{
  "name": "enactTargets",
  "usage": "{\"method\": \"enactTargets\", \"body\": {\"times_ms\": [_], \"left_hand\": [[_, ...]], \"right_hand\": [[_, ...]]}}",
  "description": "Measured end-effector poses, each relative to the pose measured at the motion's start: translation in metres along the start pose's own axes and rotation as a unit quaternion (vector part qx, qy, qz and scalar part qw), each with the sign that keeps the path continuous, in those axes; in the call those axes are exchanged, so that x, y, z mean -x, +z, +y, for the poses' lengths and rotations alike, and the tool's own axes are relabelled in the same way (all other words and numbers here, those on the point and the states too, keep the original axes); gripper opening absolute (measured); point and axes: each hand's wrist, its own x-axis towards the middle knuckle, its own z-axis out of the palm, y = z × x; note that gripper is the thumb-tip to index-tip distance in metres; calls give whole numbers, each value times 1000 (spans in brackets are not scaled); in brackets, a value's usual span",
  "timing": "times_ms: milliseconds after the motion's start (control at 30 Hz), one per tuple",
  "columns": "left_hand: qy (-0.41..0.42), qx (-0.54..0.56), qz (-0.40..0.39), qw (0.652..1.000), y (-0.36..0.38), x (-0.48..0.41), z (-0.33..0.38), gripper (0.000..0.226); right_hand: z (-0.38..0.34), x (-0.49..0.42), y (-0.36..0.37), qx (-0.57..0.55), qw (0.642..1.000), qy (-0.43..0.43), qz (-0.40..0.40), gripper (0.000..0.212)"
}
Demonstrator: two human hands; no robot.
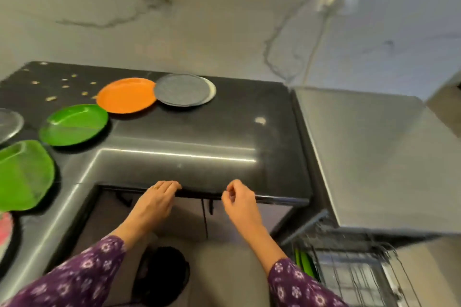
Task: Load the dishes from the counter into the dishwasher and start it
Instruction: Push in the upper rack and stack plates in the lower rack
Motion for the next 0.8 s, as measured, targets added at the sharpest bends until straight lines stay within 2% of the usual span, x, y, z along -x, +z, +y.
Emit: {"method": "enactTargets", "body": {"times_ms": [133,333,433,533,567,667,800], "left_hand": [[-24,-3,29,999,-4,0,-68,27],[-57,41,25,997,0,-51,-107,29],[-65,104,16,992,6,-83,-114,27],[-71,151,40,985,15,-94,-122,20],[-67,159,52,984,17,-95,-125,18],[-51,159,56,984,22,-95,-128,21],[-58,154,52,985,27,-95,-131,30]], "right_hand": [[-72,-66,41,1,999,-42,-23,8],[-119,-165,95,29,999,-33,-32,13],[-123,-213,114,19,998,35,-39,24],[-112,-264,130,-40,988,147,-24,55],[-106,-278,134,-80,979,187,-20,58],[-113,-305,139,-239,931,275,25,44],[-126,-336,143,-308,901,301,47,60]]}}
